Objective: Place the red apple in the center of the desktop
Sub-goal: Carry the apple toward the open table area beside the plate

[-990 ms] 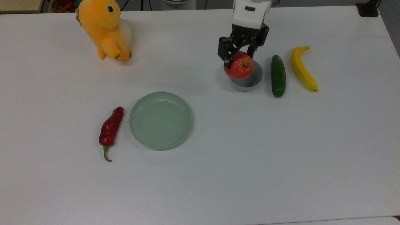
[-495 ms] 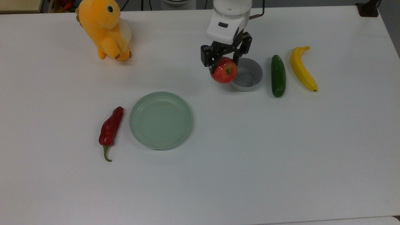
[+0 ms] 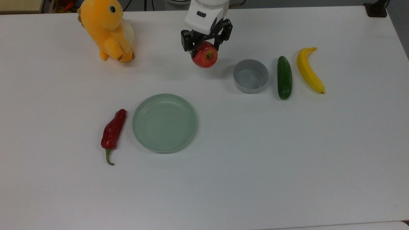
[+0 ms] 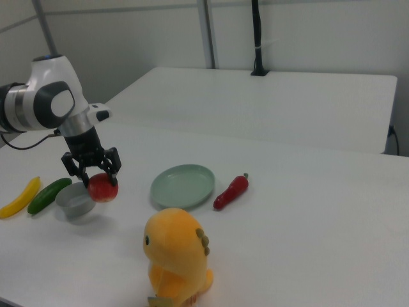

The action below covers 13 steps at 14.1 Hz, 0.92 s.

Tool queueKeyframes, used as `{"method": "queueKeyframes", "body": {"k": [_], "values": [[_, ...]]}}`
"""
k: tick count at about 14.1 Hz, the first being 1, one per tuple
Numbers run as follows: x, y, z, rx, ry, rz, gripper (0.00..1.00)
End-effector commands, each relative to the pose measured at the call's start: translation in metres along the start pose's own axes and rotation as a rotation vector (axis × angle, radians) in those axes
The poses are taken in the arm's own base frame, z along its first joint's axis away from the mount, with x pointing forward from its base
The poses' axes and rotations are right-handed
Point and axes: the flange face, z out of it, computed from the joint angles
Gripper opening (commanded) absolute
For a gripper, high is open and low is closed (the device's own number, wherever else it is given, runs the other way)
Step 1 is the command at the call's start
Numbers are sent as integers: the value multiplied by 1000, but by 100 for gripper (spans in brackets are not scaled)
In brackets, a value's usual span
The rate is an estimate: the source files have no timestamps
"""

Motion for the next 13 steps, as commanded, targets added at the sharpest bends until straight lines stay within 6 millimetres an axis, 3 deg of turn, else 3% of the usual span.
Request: {"method": "queueKeyframes", "body": {"k": [1, 6, 13], "values": [[-6, -3, 38, 27, -74, -28, 50], [-7, 10, 62, 28, -118, -35, 51], [-9, 30, 66, 21, -120, -32, 60]]}}
